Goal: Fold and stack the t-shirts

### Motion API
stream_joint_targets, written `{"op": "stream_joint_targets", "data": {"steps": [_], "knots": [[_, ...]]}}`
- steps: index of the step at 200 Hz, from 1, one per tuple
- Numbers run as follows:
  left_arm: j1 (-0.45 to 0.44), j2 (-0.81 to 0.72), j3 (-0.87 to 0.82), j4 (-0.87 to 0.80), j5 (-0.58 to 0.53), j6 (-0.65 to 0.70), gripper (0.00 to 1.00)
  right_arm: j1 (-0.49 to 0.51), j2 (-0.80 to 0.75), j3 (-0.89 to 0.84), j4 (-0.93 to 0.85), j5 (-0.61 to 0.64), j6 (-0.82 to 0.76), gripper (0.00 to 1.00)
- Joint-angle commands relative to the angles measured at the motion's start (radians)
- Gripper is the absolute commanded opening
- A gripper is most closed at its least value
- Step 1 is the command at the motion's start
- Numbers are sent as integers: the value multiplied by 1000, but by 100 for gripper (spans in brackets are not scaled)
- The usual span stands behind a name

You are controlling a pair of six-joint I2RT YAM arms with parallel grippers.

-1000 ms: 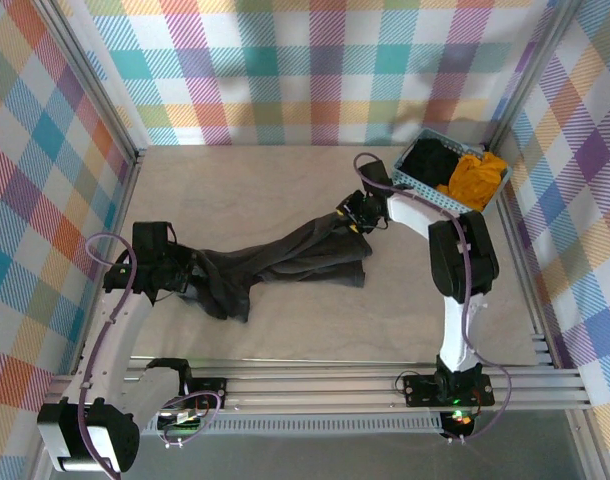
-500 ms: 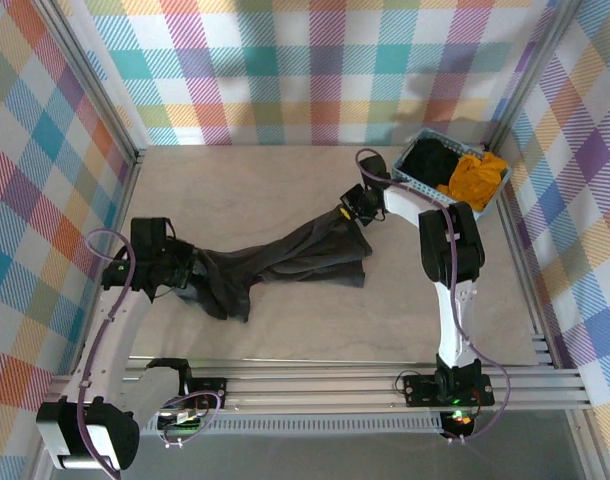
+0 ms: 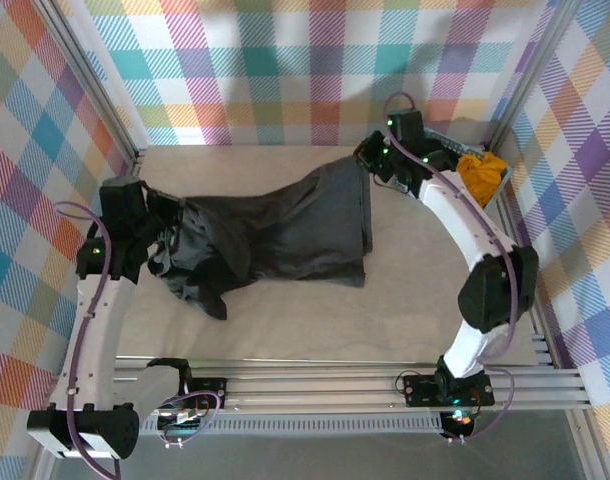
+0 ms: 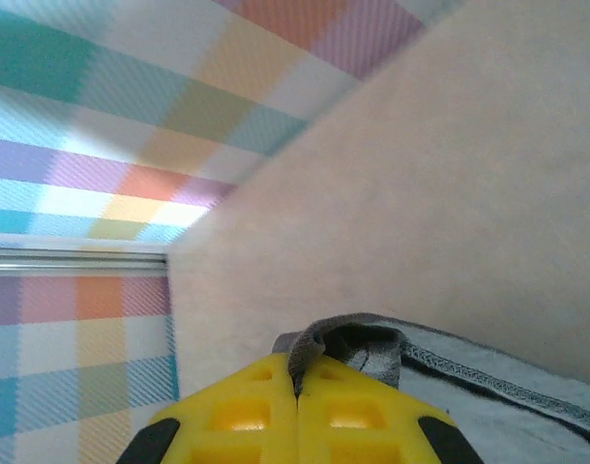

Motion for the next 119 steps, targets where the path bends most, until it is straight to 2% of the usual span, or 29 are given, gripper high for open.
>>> {"op": "stream_joint_targets", "data": {"steps": [1, 31, 66, 119], "knots": [[9, -10, 117, 93, -3, 11, 0, -7, -98, 47, 14, 51, -116, 0], [9, -48, 201, 107, -5, 49, 0, -14, -228, 48, 50, 69, -184, 0], [10, -160, 220, 122, -19, 98, 8, -16, -435, -60, 121, 111, -225, 0], [9, -297, 241, 109, -153, 128, 14, -17, -667, -172, 138, 197, -357, 0]]}}
